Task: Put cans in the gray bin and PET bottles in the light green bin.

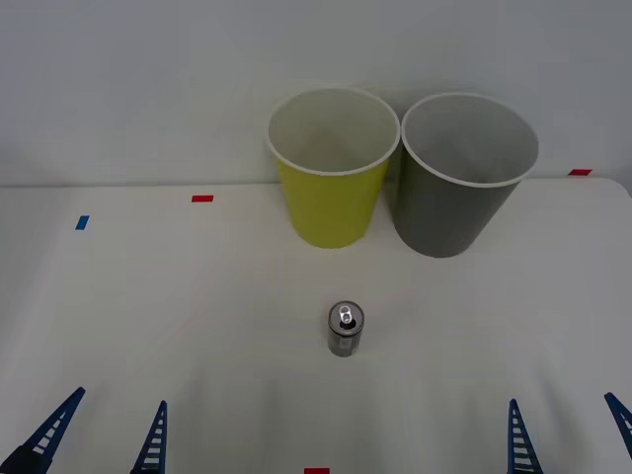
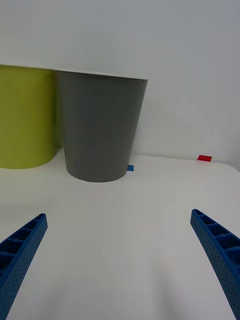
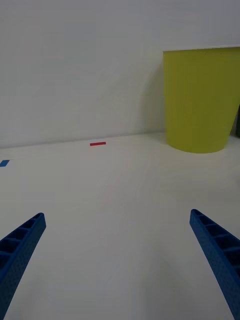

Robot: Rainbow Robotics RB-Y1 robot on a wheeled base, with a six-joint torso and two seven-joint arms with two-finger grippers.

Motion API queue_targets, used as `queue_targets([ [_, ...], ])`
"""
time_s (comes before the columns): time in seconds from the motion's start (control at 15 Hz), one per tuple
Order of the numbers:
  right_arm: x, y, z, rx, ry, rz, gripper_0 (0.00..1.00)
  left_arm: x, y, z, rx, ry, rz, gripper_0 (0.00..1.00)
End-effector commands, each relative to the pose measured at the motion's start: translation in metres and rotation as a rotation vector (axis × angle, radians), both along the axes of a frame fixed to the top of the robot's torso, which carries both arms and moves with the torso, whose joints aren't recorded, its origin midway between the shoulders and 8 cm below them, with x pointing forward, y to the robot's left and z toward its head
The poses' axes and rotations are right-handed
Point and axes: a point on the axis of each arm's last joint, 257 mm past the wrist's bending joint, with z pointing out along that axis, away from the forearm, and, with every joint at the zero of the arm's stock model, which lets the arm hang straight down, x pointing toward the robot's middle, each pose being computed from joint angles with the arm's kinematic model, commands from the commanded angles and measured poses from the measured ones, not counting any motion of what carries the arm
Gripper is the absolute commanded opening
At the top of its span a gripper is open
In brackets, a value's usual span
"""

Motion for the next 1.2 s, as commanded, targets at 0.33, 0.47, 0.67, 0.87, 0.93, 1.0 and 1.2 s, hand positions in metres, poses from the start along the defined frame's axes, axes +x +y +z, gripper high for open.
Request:
queue_targets([
  [0.33, -0.008, -0.003, -0.022, 0.021, 0.051, 0.001, 1.00, 0.000, 0.000, 0.000, 0.000, 0.000, 0.000, 1.00],
  [0.47, -0.010, 0.012, -0.026, 0.062, 0.062, 0.034, 1.00, 0.000, 0.000, 0.000, 0.000, 0.000, 0.000, 1.00],
  [0.67, -0.007, 0.054, -0.027, 0.084, 0.066, 0.163, 1.00, 0.000, 0.000, 0.000, 0.000, 0.000, 0.000, 1.00],
  [0.87, -0.003, 0.086, -0.026, 0.063, 0.065, 0.286, 1.00, 0.000, 0.000, 0.000, 0.000, 0.000, 0.000, 1.00],
  [0.93, -0.001, 0.094, -0.025, 0.058, 0.060, 0.320, 1.00, 0.000, 0.000, 0.000, 0.000, 0.000, 0.000, 1.00],
  [1.0, 0.003, 0.104, -0.025, 0.057, 0.064, 0.362, 1.00, 0.000, 0.000, 0.000, 0.000, 0.000, 0.000, 1.00],
  [1.2, 0.015, 0.133, -0.029, 0.065, 0.087, 0.453, 1.00, 0.000, 0.000, 0.000, 0.000, 0.000, 0.000, 1.00],
])
